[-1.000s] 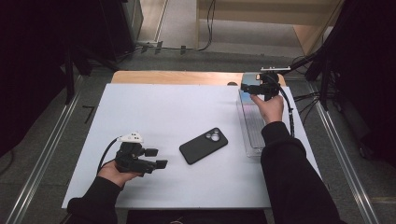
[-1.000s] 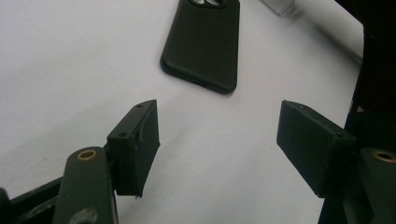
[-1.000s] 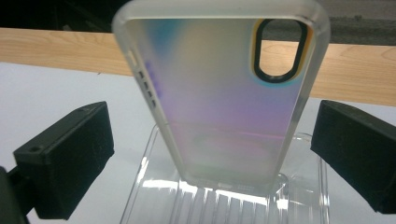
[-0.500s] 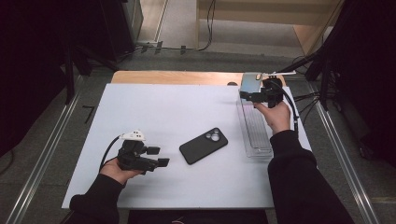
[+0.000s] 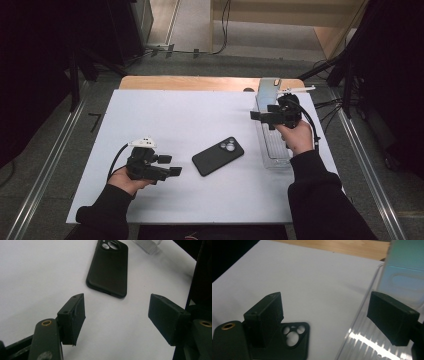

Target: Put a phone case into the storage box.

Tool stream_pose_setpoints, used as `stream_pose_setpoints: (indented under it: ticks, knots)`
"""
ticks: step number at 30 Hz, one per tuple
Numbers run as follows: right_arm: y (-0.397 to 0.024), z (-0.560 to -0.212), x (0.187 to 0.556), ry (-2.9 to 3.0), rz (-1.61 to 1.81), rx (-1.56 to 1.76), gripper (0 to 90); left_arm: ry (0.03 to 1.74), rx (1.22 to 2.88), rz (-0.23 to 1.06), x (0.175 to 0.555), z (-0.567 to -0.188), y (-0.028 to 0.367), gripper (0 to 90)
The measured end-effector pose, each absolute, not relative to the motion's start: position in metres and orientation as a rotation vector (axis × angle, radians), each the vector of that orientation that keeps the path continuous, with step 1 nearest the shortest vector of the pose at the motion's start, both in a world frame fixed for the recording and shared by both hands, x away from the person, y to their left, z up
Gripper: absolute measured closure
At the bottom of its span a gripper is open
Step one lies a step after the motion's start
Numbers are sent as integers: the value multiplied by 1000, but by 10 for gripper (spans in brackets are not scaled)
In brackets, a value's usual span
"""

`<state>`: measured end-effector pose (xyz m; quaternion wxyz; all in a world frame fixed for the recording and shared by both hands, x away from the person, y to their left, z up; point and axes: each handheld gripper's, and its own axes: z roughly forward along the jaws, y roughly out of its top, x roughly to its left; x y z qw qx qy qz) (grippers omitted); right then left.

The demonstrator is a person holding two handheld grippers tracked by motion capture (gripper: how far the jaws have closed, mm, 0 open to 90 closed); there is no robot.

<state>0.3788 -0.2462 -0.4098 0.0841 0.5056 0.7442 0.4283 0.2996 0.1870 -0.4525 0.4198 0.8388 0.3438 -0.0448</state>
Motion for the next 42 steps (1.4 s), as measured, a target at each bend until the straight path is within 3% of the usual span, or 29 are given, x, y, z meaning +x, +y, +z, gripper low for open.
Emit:
stream_pose_setpoints:
  ticks: [15,42]
  knots:
    - [-231,-409,332,2377,1311,1316,232,869,2093,-113,299,-449,188,299]
    - [-220,-447,267,2573,1303,1139,238,851,2088,-111,295,-447,188,299]
